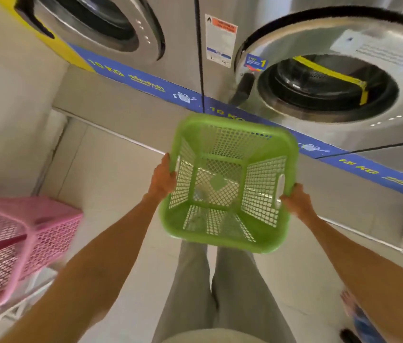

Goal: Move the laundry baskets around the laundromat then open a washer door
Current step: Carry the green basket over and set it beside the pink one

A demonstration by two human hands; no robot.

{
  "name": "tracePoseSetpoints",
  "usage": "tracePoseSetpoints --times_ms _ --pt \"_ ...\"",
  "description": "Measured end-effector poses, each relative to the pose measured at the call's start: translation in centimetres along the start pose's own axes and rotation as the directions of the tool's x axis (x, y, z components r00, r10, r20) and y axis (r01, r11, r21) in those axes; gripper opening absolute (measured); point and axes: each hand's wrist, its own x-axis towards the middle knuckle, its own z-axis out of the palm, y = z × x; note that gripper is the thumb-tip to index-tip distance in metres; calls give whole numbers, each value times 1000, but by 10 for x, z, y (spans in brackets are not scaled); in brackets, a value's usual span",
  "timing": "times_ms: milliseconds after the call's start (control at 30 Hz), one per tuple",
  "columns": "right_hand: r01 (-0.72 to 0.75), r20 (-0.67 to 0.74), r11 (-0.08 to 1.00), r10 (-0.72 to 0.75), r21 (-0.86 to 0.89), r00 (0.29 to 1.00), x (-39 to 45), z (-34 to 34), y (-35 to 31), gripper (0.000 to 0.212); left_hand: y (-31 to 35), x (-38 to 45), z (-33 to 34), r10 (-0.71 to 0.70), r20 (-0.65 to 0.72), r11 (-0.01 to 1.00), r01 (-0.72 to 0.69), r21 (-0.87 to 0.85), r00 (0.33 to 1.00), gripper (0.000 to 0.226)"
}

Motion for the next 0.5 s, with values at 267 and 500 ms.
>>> tracePoseSetpoints --times_ms 267,500 --pt "332 215 928 -295 -167 931 -65 26 -91 53 -97 -156 -68 -318 -167 930 274 -245 933 67" --pt "710 461 599 -545 -369 700 -139 81 -272 47 -190 -274 -140 -536 -297 805 371 -463 791 68"
